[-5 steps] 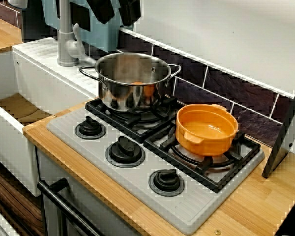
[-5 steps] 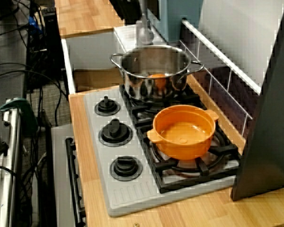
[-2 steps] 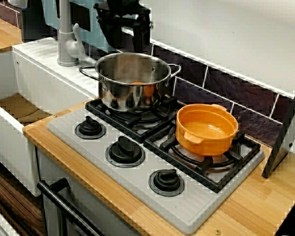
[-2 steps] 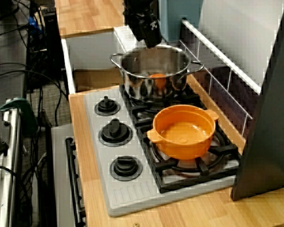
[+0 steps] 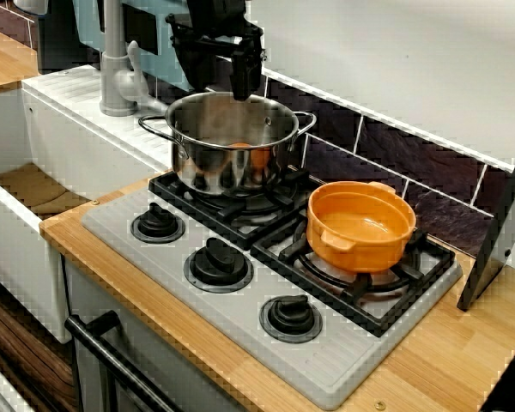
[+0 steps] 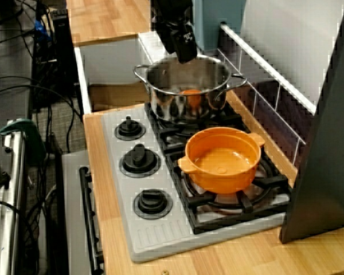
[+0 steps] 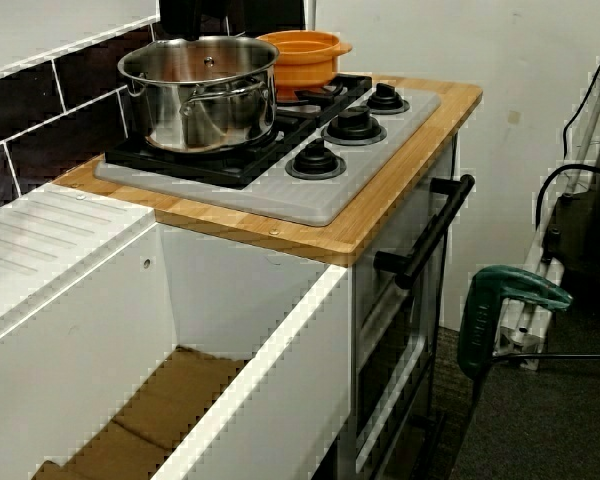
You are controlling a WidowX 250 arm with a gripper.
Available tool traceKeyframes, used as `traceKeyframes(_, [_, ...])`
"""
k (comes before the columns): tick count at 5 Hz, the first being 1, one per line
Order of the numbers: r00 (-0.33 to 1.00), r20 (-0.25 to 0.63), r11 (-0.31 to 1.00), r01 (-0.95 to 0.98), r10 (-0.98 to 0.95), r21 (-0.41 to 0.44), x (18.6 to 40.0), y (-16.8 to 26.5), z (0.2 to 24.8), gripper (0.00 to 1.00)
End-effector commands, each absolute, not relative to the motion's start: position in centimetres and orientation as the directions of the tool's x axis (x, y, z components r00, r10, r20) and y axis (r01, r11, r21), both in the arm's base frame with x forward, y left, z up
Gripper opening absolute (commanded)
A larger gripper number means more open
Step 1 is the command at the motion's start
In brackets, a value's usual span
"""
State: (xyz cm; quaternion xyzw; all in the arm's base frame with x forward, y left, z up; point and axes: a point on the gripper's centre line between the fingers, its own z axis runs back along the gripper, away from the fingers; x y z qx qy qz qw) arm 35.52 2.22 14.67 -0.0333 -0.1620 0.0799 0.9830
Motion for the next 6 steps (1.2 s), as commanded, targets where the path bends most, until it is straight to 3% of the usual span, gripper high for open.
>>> traceKeyframes(1, [0.915,0.364,0.984,-0.152,0.174,-0.089,35.9,2.7,16.3,1.0])
traceKeyframes(4, [0.922,0.328,0.978,-0.2,0.207,-0.054,37.2,2.7,13.2,1.0])
traceKeyframes(6, [0.932,0.306,0.98,-0.197,0.195,-0.024,36.5,2.9,12.3,1.0])
